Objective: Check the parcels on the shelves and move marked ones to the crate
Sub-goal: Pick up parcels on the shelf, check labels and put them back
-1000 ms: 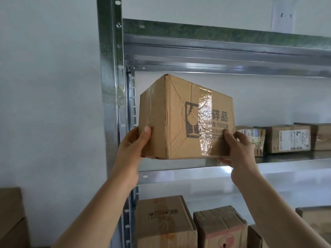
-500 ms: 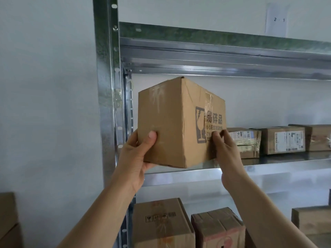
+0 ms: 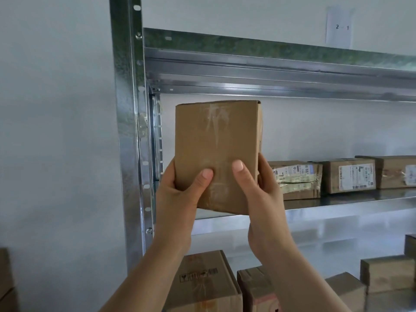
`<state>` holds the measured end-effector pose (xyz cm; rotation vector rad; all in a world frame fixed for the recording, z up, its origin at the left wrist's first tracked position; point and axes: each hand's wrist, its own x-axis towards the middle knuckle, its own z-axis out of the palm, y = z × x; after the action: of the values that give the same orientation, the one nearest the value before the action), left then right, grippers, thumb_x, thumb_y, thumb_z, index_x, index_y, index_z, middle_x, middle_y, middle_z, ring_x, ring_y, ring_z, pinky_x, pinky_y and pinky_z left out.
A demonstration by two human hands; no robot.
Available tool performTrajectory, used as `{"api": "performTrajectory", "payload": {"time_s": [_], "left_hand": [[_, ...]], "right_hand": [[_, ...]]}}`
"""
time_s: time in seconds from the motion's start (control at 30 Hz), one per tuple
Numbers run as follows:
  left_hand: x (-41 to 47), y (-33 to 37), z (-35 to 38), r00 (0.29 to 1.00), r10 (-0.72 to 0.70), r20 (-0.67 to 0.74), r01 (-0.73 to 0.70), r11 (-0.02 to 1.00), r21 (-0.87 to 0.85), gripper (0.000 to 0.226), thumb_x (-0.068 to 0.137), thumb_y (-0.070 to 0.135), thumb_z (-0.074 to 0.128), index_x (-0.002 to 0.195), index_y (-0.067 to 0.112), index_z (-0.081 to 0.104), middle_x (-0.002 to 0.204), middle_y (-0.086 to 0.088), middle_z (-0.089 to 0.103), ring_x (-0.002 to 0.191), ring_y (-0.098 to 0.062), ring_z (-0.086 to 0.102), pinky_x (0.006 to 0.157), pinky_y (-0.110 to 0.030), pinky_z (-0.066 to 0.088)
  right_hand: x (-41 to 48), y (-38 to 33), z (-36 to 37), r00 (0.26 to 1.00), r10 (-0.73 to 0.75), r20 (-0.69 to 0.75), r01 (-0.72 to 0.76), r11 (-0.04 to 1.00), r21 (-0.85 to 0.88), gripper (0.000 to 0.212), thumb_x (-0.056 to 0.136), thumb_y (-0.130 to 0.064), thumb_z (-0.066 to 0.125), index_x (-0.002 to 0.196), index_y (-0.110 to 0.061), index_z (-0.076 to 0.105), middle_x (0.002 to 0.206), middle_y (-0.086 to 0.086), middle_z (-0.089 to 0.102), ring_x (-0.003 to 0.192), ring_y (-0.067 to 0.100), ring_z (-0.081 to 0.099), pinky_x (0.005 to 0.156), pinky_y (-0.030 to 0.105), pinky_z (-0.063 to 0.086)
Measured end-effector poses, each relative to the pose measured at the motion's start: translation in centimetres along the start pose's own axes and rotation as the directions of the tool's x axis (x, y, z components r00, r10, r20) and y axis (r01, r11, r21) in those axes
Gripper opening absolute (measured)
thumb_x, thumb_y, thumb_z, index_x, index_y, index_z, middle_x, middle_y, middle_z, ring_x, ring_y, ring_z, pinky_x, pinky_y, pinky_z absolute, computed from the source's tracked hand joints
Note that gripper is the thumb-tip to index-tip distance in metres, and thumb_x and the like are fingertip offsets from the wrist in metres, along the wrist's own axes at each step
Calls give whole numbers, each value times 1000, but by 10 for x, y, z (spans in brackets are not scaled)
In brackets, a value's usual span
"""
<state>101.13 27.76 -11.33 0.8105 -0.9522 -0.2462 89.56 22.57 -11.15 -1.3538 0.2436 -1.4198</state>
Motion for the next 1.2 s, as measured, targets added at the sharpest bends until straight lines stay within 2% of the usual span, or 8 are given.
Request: {"api": "performTrajectory", "payload": {"time_s": [0.23, 0.47, 0.57, 0.67, 0.83, 0.97, 1.13, 1.2], "left_hand": [[-5, 6, -2, 990, 73, 117, -84, 992, 95, 38, 87, 44, 66, 125, 42, 61, 118, 16, 72, 109, -8, 69, 89, -32, 57], [0, 7, -4, 998, 32, 49, -37, 994, 105, 18, 97, 28, 54, 107, 36, 68, 96, 29, 73, 96, 7, 68, 71, -19, 58], [10, 7, -9, 999, 52, 0, -51, 980, 191, 20, 98, 26, 57, 103, 45, 65, 94, 35, 71, 99, 10, 66, 86, -20, 55], [19, 4, -16, 994, 70, -81, -50, 972, 231, 22, 96, 32, 61, 114, 44, 67, 113, 26, 70, 114, 2, 62, 100, -28, 48], [23, 4, -23, 991, 47, -122, -10, 958, 287, 52, 96, 33, 61, 146, 24, 48, 146, 7, 53, 135, -12, 48, 106, -28, 36], [22, 5, -24, 996, -7, -91, 34, 953, 303, 30, 98, 29, 59, 128, 27, 57, 116, 15, 64, 101, 8, 61, 78, -5, 46], [28, 10, -26, 996, -58, -70, 78, 938, 338, 30, 97, 36, 59, 125, 29, 52, 107, 19, 59, 95, 2, 57, 77, -11, 41], [33, 11, -31, 993, -95, -74, 115, 930, 348, 51, 90, 50, 62, 135, 28, 51, 115, 16, 61, 102, -5, 59, 89, -23, 46]], "right_hand": [[-2, -7, -11, 995, -11, -97, 27, 986, 162, 48, 73, -41, 74, 116, -21, 74, 108, -3, 79, 99, 13, 75, 76, 25, 61], [14, 1, -35, 983, 114, -141, -66, 949, 307, 43, 71, -48, 74, 102, -18, 79, 109, 10, 78, 97, 28, 74, 82, 44, 59], [21, 2, -45, 986, 153, -66, -118, 922, 370, 38, 76, -54, 67, 97, -26, 82, 109, 9, 77, 92, 27, 74, 69, 42, 59], [25, 6, -54, 983, 183, 11, -170, 891, 420, 35, 84, -54, 59, 92, -31, 84, 112, 6, 77, 98, 27, 75, 83, 53, 58], [29, 20, -67, 961, 248, 125, -277, 819, 503, 49, 88, -56, 59, 124, -26, 73, 134, 14, 67, 125, 41, 62, 105, 78, 35], [31, 27, -76, 936, 254, 244, -349, 768, 538, 58, 92, -59, 52, 139, -27, 62, 145, 17, 59, 134, 46, 52, 106, 82, 29], [36, 31, -87, 891, 268, 366, -434, 735, 520, 62, 99, -62, 37, 148, -27, 52, 149, 19, 54, 136, 48, 50, 103, 81, 31], [40, 37, -93, 867, 286, 408, -466, 753, 464, 67, 102, -65, 31, 156, -25, 39, 159, 21, 39, 145, 51, 35, 107, 82, 24]]}}
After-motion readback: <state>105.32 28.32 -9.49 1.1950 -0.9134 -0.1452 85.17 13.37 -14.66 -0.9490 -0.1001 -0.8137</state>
